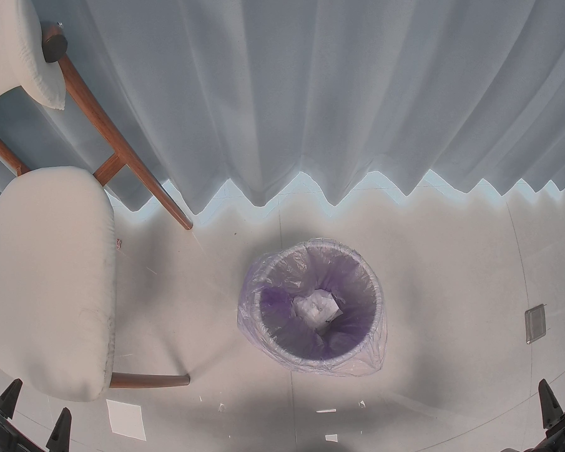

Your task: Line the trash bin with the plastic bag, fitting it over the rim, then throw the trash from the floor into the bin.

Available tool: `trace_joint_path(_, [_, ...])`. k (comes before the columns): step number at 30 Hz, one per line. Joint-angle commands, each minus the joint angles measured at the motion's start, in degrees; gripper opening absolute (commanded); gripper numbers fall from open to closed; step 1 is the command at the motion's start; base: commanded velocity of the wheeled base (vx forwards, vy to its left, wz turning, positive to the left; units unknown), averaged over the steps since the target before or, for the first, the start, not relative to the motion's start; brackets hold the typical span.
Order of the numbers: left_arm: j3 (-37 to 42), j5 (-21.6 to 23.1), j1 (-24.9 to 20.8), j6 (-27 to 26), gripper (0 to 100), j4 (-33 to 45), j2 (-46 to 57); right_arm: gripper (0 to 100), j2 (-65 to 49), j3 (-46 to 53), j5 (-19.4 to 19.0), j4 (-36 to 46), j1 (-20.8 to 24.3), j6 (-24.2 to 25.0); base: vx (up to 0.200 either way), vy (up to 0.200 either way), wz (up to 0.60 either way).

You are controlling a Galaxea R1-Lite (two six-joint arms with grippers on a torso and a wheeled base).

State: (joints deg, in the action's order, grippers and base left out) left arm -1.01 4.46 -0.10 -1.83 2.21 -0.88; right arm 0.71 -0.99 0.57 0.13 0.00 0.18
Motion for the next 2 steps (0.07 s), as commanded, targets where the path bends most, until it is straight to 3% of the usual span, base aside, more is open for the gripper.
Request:
trace_joint_path(1, [1.01, 0.02, 0.01, 0.07, 100, -0.01, 0.88, 100, -0.71, 0.9, -0.13, 0.04, 0.09, -0.09, 0.0, 0.0, 0.0])
trace_joint_path(2, [1.01, 0.02, 0.01, -0.02, 100, -0.01, 0.88, 100, -0.71, 0.9, -0.13, -0.05, 0.09, -0.09, 0.0, 0.0, 0.0])
